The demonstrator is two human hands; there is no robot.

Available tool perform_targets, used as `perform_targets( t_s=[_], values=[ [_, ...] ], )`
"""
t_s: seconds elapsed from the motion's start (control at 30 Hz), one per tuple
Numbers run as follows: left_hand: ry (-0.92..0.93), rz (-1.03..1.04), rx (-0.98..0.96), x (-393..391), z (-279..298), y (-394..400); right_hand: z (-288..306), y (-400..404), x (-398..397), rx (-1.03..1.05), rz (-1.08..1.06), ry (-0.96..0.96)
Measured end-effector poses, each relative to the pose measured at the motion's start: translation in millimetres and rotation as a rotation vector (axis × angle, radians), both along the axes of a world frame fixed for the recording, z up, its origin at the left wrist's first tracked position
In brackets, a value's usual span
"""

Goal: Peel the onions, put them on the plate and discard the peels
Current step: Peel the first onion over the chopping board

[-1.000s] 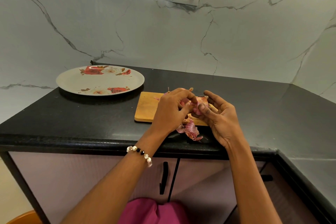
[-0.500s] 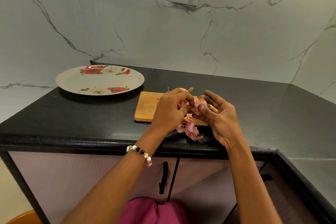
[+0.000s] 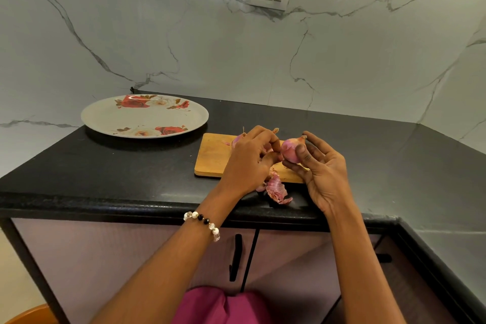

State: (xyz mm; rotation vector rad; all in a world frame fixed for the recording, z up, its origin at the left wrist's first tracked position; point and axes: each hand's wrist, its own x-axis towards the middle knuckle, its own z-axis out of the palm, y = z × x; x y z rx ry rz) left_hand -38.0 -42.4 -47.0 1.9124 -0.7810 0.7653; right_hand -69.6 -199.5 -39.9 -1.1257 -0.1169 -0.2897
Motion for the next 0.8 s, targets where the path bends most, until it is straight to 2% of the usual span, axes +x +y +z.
perform_targets(
  t_s=[0.17, 0.3, 0.4, 0.8],
  values=[
    [0.010, 0.086, -0.113, -2.4, 2.3, 2.2, -0.6, 0.3, 0.4, 0.022, -0.008, 0.003],
    [0.004, 0.057, -0.157, -2.6, 3.2, 3.5, -1.1, -0.1, 0.5, -0.005, 0.017, 0.007],
    [-0.027, 0.003, -0.130, -5.5, 4.7, 2.7, -0.7, 0.5, 0.0, -0.028, 0.057, 0.007],
    [-0.055, 0.025, -0.083, -7.8, 6.9, 2.1, 0.3, 3.4, -1.4, -0.058, 0.091, 0.016]
  ],
)
